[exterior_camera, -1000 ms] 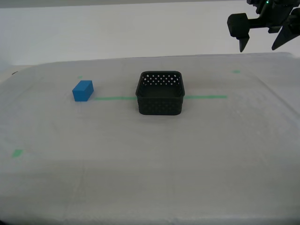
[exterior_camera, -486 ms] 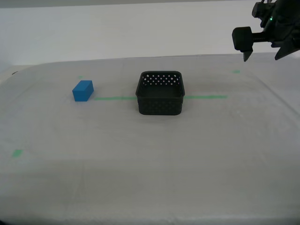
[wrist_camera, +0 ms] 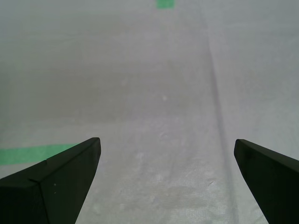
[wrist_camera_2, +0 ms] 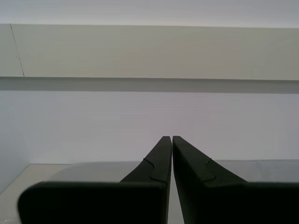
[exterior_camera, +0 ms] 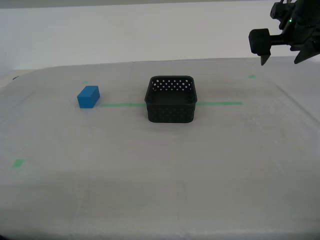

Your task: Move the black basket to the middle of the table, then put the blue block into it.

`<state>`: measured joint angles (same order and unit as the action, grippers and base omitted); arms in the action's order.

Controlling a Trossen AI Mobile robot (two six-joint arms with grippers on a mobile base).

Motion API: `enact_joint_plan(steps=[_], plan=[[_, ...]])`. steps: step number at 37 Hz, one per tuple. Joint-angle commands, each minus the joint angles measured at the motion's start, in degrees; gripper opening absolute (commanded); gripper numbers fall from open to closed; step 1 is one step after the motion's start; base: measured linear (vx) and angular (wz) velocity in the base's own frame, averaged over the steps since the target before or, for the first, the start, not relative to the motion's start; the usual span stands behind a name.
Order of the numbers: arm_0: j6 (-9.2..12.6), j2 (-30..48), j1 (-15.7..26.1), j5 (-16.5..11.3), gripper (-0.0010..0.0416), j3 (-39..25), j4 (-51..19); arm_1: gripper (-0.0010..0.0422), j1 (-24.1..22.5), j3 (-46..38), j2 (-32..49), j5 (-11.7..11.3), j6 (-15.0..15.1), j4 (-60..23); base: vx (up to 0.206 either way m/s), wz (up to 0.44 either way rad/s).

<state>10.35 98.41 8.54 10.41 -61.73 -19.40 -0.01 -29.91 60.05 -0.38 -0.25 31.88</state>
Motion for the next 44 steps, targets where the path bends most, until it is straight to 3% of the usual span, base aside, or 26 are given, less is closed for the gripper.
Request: enact_joint_plan(steps=[1, 44], plan=[[0.1, 0.0, 0.1, 0.1, 0.0400, -0.4, 0.1, 0.0000, 0.0, -0.1, 0.0, 0.0, 0.1, 0.3, 0.000, 0.000], [0.1, 0.0, 0.1, 0.1, 0.0399, -0.5, 0.1, 0.0000, 0.0, -0.1, 0.0, 0.0, 0.1, 0.3, 0.000, 0.000]])
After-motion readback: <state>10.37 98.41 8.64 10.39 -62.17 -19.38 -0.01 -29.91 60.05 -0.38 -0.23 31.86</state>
